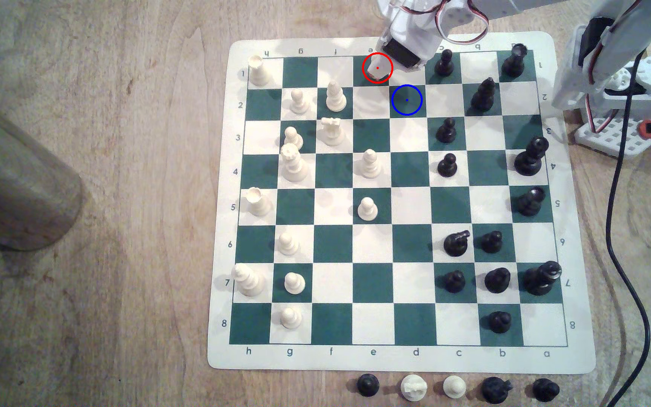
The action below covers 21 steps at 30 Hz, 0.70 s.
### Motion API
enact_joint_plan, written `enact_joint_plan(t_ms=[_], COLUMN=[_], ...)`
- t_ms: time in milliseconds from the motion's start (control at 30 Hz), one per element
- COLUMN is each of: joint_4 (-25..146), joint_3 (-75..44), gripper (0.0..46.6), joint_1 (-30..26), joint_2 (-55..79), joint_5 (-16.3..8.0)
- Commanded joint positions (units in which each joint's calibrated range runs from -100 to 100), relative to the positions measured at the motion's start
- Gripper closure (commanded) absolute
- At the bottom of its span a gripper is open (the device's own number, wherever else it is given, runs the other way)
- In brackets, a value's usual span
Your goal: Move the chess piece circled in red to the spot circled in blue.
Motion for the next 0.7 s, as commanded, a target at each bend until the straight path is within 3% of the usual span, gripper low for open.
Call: enact_joint_plan(t_ms=[0,233,300,367,400,667], joint_4=[-1.25,-1.99,-1.82,-1.66,-1.66,-1.25], joint_3=[-4.77,-4.23,-4.14,-3.77,-3.59,-3.41], gripper=[33.7,35.7,38.1,45.1,46.1,46.4], joint_1=[0.29,0.36,0.36,0.21,0.21,0.60], joint_2=[-2.10,-2.44,-2.52,-2.78,-2.86,-7.70], joint_5=[-0.10,0.05,0.24,0.24,0.20,-0.10])
